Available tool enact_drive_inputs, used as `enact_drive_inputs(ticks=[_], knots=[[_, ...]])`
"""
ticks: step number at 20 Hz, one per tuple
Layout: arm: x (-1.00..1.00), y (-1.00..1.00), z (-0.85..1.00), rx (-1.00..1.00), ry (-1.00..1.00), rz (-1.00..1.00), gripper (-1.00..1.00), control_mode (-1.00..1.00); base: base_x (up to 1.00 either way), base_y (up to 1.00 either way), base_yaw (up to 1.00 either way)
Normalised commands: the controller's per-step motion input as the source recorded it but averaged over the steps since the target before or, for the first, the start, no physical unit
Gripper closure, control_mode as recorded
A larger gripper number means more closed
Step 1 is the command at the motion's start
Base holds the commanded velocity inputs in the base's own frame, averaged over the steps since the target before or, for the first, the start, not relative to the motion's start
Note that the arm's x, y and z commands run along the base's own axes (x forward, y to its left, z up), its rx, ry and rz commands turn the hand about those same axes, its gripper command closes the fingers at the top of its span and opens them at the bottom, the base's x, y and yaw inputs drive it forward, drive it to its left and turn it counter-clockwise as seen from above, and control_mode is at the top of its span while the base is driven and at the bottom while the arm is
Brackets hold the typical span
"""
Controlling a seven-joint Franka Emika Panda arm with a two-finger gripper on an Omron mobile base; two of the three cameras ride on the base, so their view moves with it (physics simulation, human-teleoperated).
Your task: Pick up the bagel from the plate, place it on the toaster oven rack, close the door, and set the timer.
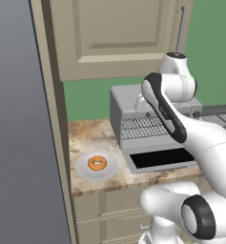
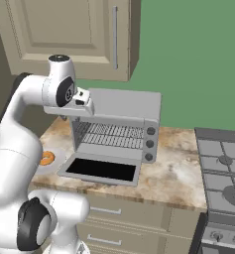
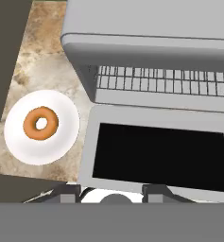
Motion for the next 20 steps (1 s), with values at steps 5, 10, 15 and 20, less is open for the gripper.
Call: enact_drive_inputs(ticks=[5, 10, 15, 20], knots=[[-0.05, -0.03, 0.00, 0.02, 0.00, -0.01, -1.00, -1.00, 0.00, 0.00, 0.00], [-0.25, -0.47, 0.00, 0.26, 0.00, 0.00, -1.00, -1.00, 0.00, 0.00, 0.00], [-0.16, -0.66, 0.00, 0.36, -0.01, 0.00, -1.00, -1.00, 0.00, 0.00, 0.00], [-0.07, -0.67, -0.08, 0.39, -0.04, 0.00, -1.00, -1.00, 0.00, 0.00, 0.00]])
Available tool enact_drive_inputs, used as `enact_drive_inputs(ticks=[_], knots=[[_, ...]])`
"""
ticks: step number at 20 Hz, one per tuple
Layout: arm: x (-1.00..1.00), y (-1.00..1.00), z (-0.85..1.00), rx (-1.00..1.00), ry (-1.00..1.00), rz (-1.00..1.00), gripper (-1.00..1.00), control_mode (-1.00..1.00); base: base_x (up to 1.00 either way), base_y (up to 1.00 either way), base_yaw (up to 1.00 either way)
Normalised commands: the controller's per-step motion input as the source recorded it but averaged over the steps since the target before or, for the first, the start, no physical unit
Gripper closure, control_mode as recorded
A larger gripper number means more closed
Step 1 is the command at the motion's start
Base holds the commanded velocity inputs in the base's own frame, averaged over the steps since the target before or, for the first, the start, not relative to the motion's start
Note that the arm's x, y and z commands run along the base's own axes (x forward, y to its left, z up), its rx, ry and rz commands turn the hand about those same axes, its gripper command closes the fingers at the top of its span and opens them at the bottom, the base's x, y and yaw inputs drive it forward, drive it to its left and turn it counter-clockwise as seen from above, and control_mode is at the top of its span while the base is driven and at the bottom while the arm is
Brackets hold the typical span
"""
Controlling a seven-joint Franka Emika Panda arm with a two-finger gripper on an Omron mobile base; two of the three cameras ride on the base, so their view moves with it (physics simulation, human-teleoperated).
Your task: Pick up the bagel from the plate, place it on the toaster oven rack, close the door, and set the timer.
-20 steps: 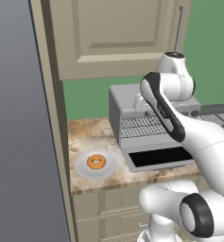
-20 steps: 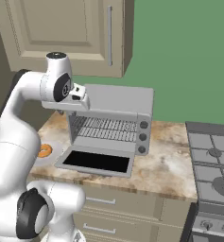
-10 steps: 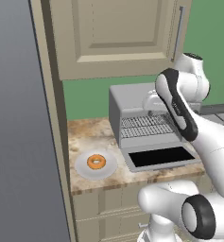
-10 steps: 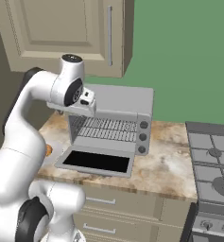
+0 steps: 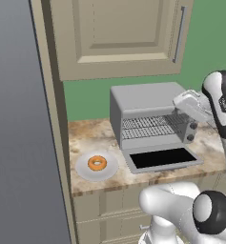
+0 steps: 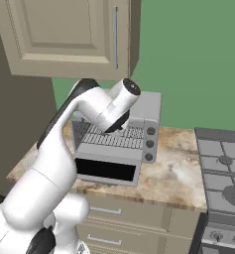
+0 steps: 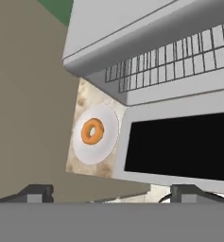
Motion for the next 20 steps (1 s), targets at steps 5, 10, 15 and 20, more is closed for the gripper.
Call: enact_drive_inputs(ticks=[5, 10, 15, 20], knots=[[-0.03, -0.61, -0.29, 0.31, -0.06, -0.02, -1.00, -1.00, 0.00, 0.00, 0.00], [0.00, -0.52, -0.45, 0.21, -0.11, -0.02, -1.00, -1.00, 0.00, 0.00, 0.00], [0.00, -0.46, -0.48, 0.16, -0.11, -0.03, -1.00, -1.00, 0.00, 0.00, 0.00], [0.03, -0.36, -0.48, 0.11, -0.07, -0.04, -1.00, -1.00, 0.00, 0.00, 0.00]])
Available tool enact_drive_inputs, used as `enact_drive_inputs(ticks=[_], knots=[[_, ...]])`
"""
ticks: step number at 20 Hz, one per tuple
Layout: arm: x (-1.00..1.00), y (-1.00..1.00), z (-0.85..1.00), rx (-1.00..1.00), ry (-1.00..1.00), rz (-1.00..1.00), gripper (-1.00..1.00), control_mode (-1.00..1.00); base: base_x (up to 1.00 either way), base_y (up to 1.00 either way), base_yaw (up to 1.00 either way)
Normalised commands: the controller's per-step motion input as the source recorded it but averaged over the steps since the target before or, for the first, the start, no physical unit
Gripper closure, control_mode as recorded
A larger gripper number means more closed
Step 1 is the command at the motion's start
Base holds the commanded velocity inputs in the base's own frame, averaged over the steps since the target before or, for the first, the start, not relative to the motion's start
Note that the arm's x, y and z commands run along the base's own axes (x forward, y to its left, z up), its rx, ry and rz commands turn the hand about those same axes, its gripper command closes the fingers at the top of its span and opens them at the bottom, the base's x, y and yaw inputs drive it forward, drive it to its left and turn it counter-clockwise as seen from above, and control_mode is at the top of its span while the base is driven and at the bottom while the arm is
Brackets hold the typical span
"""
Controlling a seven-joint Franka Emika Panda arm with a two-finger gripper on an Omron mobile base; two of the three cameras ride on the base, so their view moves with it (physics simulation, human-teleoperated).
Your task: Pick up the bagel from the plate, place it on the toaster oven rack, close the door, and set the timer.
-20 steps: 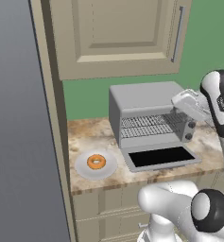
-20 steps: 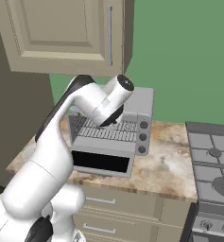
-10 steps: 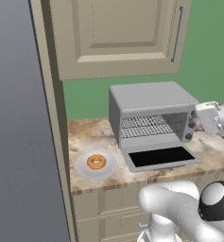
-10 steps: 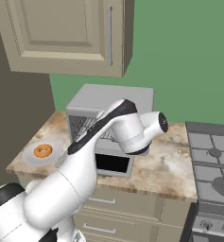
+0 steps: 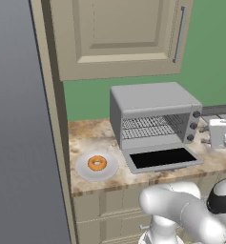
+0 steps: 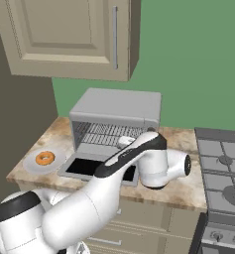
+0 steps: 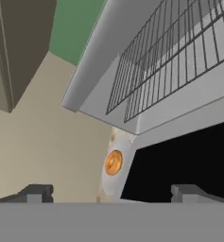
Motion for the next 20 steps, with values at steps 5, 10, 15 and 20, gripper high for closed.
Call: enact_drive_inputs(ticks=[5, 10, 15, 20], knots=[[0.12, -0.29, -0.47, 0.10, -0.05, -0.02, -1.00, -1.00, 0.00, 0.00, 0.00], [0.24, -0.10, -0.33, 0.08, -0.08, -0.03, -1.00, -1.00, 0.00, 0.00, 0.00], [0.37, 0.00, -0.20, 0.04, -0.06, -0.04, -1.00, -1.00, 0.00, 0.00, 0.00], [0.37, 0.00, -0.11, 0.00, -0.01, -0.06, -1.00, -1.00, 0.00, 0.00, 0.00]])
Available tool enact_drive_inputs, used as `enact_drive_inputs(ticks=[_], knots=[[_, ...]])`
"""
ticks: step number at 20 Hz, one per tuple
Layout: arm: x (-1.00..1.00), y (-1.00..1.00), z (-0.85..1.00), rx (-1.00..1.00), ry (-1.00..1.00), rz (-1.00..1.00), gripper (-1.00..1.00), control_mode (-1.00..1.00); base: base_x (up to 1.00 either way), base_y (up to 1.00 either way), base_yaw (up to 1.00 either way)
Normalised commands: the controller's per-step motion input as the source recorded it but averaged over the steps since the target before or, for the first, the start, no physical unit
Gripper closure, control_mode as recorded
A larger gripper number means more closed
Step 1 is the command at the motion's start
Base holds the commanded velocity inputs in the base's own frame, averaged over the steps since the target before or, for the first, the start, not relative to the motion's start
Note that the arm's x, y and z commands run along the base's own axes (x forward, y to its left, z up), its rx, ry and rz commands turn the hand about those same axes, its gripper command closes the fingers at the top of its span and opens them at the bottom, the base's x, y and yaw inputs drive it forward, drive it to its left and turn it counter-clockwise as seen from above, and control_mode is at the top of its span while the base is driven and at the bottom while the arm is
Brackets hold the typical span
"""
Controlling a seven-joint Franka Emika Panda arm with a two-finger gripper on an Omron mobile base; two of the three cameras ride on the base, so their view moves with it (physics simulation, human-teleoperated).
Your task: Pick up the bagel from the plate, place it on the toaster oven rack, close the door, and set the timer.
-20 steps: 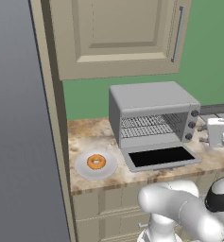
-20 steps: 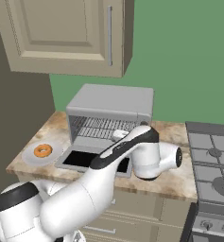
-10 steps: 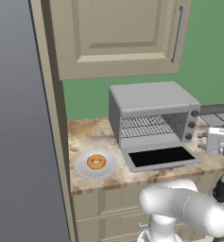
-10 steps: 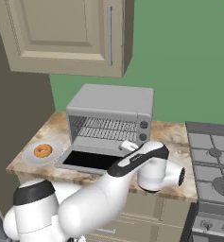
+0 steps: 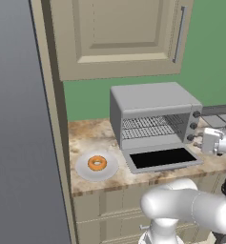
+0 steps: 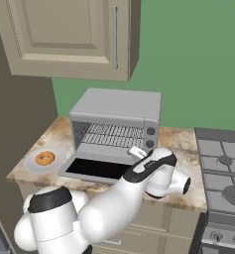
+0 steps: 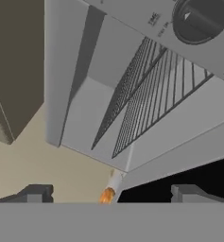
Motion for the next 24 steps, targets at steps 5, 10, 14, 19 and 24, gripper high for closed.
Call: enact_drive_inputs(ticks=[5, 10, 14, 19, 24], knots=[[0.28, 0.00, -0.12, 0.00, 0.00, -0.06, -1.00, -1.00, 0.00, 0.00, 0.00], [0.15, 0.00, -0.16, 0.00, -0.01, -0.03, -1.00, -1.00, 0.00, 0.00, 0.00], [0.17, 0.10, -0.14, 0.00, -0.02, -0.03, -1.00, -1.00, 0.00, 0.00, 0.00], [0.19, 0.15, -0.05, 0.00, -0.03, -0.03, -1.00, -1.00, 0.00, 0.00, 0.00], [0.16, 0.28, 0.00, -0.02, -0.03, -0.05, -1.00, -1.00, 0.00, 0.00, 0.00]])
